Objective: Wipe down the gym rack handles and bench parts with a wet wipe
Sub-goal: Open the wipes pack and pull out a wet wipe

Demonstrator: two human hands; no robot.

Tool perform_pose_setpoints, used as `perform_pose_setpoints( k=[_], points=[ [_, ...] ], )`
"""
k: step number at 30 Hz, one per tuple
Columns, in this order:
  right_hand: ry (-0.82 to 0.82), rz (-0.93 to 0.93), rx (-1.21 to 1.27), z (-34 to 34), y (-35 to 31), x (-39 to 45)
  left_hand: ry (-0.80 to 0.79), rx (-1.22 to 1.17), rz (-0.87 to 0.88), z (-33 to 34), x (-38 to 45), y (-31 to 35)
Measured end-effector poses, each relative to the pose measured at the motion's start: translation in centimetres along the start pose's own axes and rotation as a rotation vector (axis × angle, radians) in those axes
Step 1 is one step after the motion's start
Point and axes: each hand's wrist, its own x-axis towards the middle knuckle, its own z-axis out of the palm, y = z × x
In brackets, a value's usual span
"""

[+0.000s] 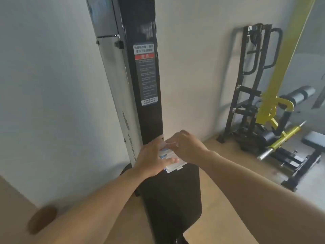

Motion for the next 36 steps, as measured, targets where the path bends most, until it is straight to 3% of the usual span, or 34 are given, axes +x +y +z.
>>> perform_pose_setpoints(
  k=[5,11,18,26,28,31,36],
  points=[
    [-0.102,-0.036,-0.04,-0.4,-0.7,1.1,0.053,0.004,-0.075,1.3,0.6,-1.1],
    [-0.082,-0.034,-0.093,-0.1,-1.3,1.4,0.104,0.019,-0.055,1.3,0.2,-0.9],
    [-0.119,0.007,-0.42,-0.1,-3.4,1.8,0.13,-0.003,-0.018,1.5,0.2,-1.3],
    [-0.08,-0.037,-0.609,0.7,-5.7,0.9,0.134,-0.012,-0.059,1.7,0.2,-1.4],
    [-0.035,0.088,-0.503,0.7,-5.4,1.0,0.129,-0.017,-0.046,1.7,0.2,-1.5],
    [0.03,0.351,-0.117,0.3,-4.0,1.3,0.143,-0.011,-0.044,2.1,0.4,-2.1],
    [0.241,0.57,0.403,-0.6,-1.7,1.2,0.16,0.037,0.022,2.5,0.5,-2.6]
  ],
)
